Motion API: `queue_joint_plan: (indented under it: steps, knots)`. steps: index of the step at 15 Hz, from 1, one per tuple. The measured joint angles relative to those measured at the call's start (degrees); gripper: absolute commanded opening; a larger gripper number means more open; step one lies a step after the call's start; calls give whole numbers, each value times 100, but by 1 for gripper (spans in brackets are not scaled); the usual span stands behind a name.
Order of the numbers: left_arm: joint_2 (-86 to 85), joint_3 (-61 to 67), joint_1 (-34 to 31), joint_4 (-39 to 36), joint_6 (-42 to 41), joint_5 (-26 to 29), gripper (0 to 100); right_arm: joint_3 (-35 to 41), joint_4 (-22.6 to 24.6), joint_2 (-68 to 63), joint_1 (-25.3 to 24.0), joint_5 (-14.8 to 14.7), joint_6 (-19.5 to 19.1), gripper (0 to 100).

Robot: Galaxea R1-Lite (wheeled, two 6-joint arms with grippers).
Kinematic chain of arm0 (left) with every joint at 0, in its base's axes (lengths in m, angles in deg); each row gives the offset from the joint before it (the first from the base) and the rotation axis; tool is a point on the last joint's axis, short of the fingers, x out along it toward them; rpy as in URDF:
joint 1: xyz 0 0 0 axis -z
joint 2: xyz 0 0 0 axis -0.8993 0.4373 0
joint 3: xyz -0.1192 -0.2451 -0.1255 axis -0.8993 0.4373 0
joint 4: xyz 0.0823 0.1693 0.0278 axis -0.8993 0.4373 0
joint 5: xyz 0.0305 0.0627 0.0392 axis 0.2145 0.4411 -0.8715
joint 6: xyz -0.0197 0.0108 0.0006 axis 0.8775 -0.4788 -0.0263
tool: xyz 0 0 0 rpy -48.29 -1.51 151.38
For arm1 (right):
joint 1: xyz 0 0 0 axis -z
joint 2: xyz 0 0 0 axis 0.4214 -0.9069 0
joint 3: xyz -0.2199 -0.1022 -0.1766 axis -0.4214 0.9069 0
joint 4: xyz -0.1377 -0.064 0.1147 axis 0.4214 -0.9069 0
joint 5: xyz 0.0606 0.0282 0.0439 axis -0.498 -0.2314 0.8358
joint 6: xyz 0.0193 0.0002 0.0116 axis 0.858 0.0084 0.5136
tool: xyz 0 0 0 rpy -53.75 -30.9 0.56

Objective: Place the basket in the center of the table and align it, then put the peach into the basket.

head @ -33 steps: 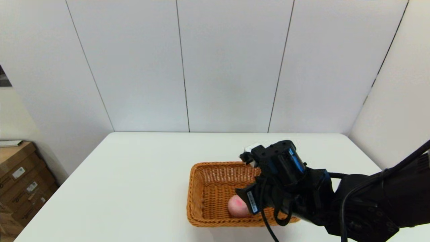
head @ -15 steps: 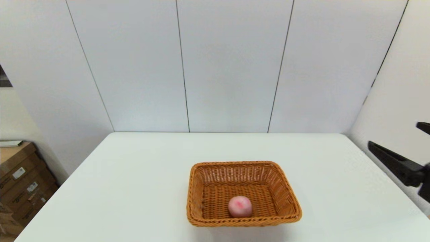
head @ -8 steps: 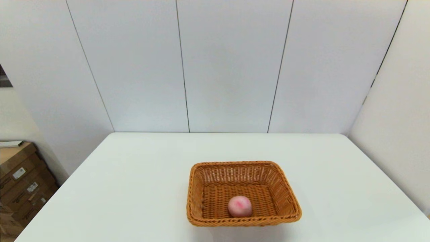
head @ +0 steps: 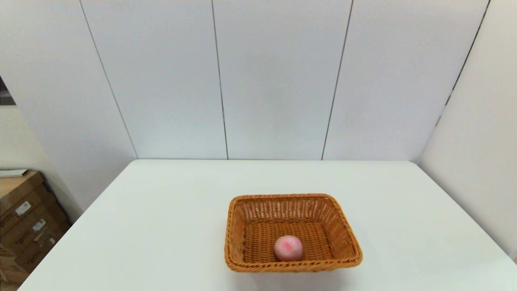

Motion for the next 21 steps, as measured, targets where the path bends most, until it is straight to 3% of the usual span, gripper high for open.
queue_joint_plan:
  steps: [4, 10, 13, 21]
  knots:
    - [0, 0, 0, -1, -2, 0, 100, 294, 50, 607, -12, 546, 43, 100]
    - [0, 0, 0, -1, -9, -1, 100, 936, 106, 796, -17, 1064, 43, 100]
    - [0, 0, 0, -1, -11, 0, 100, 1242, 433, 803, -20, 1374, -247, 100]
    - [0, 0, 0, -1, -26, 7, 100, 1339, 491, 803, -22, 1363, -134, 100]
